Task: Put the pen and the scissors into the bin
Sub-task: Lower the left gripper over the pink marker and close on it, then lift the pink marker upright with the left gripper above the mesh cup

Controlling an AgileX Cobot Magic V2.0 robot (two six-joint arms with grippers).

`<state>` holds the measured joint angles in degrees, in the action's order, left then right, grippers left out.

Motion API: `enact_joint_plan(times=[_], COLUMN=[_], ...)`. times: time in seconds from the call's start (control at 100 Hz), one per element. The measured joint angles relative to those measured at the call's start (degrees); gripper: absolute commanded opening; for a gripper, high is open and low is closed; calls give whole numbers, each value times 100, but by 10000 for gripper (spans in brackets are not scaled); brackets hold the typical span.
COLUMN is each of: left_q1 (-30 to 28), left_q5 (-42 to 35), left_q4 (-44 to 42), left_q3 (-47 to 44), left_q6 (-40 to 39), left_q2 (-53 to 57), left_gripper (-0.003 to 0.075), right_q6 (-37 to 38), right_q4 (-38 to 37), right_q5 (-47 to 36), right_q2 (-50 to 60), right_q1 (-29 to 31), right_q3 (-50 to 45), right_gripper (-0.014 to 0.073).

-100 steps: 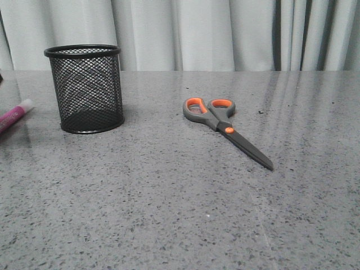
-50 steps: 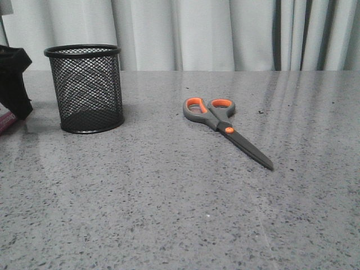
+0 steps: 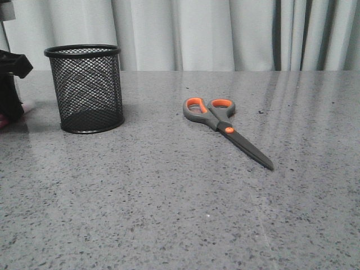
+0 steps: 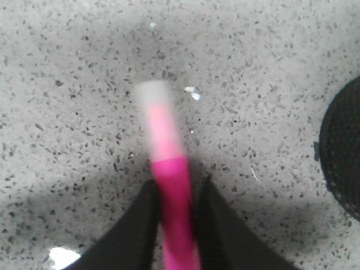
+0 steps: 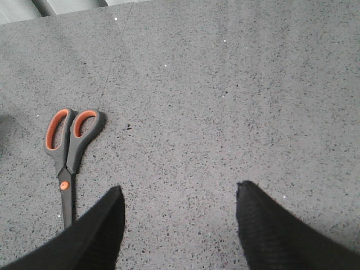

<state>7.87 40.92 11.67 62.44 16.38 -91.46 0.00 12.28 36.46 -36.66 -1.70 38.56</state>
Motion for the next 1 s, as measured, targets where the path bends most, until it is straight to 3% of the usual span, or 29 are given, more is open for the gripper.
enact_joint_plan(times=[0.27,0.5,0.65,0.83,1.0], left_q1=[10,10,60,531,1340], left_q5=[199,-87,-515,-1158,-2115], left_q4=[-288,-348,196,792,912], left_q3=[-8,-12,-12,-12,-12], left_q6=[0,9,89,123,136], left_q2=[230,1661,2504,2775,2488], left_gripper=[-19,-19,-19,-19,-19], right_q6=[0,0,0,0,0], right_q4=[0,0,0,0,0], right_q5=[-23,-51,-82,-82,-82], right_q2=[0,0,0,0,0], right_q1=[0,0,0,0,0], right_q3=[0,0,0,0,0], right_gripper=[390,390,390,390,390])
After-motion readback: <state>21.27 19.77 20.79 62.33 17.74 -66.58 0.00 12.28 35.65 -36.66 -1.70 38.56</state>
